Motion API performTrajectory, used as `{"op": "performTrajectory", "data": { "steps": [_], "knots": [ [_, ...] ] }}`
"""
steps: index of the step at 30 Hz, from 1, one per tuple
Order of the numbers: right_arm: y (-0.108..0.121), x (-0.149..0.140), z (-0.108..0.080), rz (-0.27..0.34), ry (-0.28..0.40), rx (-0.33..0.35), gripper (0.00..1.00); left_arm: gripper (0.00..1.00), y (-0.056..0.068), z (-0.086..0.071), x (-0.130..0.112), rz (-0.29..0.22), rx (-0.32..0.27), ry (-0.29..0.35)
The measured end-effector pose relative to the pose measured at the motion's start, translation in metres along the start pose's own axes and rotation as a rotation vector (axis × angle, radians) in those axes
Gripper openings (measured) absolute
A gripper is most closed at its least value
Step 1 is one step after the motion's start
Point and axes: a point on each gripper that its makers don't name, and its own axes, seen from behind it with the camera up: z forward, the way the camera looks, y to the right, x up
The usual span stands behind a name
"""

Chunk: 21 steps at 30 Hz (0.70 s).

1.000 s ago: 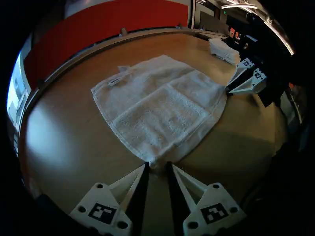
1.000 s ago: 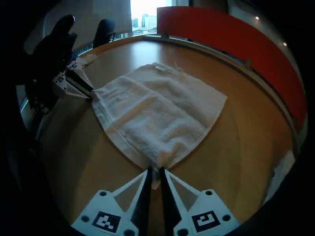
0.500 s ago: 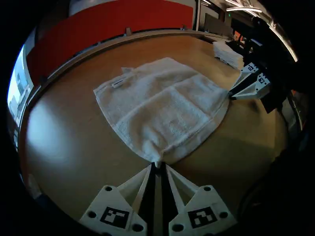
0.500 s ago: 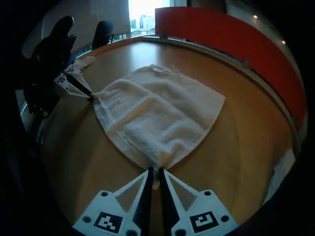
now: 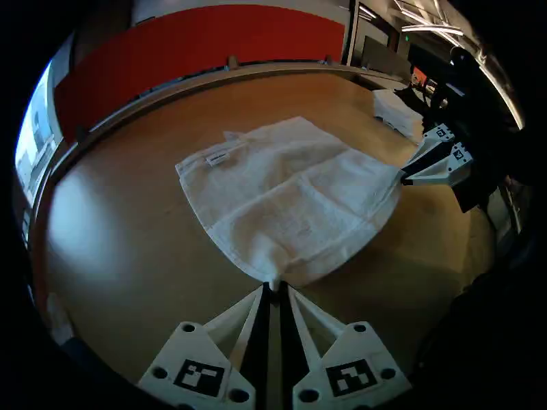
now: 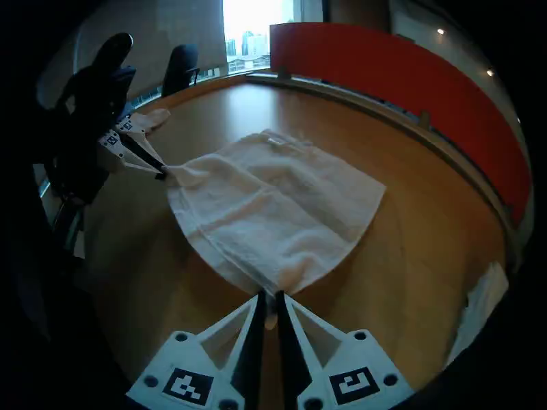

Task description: Fold towel

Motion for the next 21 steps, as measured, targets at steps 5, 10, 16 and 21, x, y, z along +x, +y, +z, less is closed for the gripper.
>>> {"op": "performTrajectory", "data": {
  "steps": [5, 10, 16, 21],
  "knots": [
    [-0.004, 0.008, -0.012, 0.002, 0.016, 0.001, 0.12, 0.09, 0.003, -0.012, 0.003, -0.023, -0.001, 0.006],
    [-0.008, 0.012, -0.024, -0.001, 0.021, 0.005, 0.12, 0.09, 0.009, -0.024, 0.004, -0.049, -0.005, 0.013],
    [-0.015, 0.015, -0.036, 0.001, 0.025, 0.012, 0.12, 0.09, 0.015, -0.035, 0.008, -0.069, -0.009, 0.023],
    [-0.021, 0.020, -0.044, 0.017, 0.034, 0.018, 0.12, 0.10, 0.015, -0.042, 0.012, -0.088, -0.007, 0.032]
  ]
}}
